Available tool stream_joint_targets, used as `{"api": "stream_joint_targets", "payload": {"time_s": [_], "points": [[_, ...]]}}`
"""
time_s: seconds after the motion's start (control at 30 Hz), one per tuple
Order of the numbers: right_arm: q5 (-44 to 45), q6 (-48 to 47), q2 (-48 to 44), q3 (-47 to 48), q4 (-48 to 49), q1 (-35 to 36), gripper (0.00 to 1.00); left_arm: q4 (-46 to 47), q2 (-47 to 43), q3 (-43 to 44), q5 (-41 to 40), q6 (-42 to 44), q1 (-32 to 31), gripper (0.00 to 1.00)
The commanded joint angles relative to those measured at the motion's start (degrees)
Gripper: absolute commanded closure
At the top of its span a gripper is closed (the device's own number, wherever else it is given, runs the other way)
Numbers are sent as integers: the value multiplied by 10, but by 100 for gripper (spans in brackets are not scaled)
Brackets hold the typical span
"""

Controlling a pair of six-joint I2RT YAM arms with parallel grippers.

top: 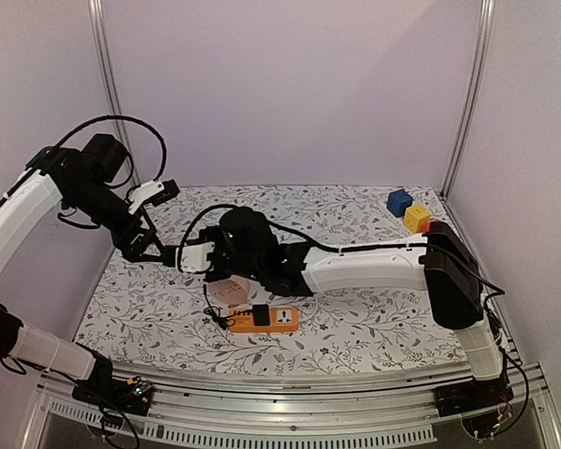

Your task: Insert the plug

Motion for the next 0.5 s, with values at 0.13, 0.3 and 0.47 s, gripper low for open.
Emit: {"api": "stream_joint_targets", "payload": {"time_s": [0.13, 0.3, 0.47], "points": [[84, 288, -136, -47, 9, -88, 100, 17, -8, 16, 29, 43, 0, 0], [139, 344, -281, -165, -4, -107, 100, 59, 25, -31, 71, 74, -17, 1], [226, 401, -435, -257, -103, -120, 100, 156, 83, -84, 46, 73, -84, 2]]}}
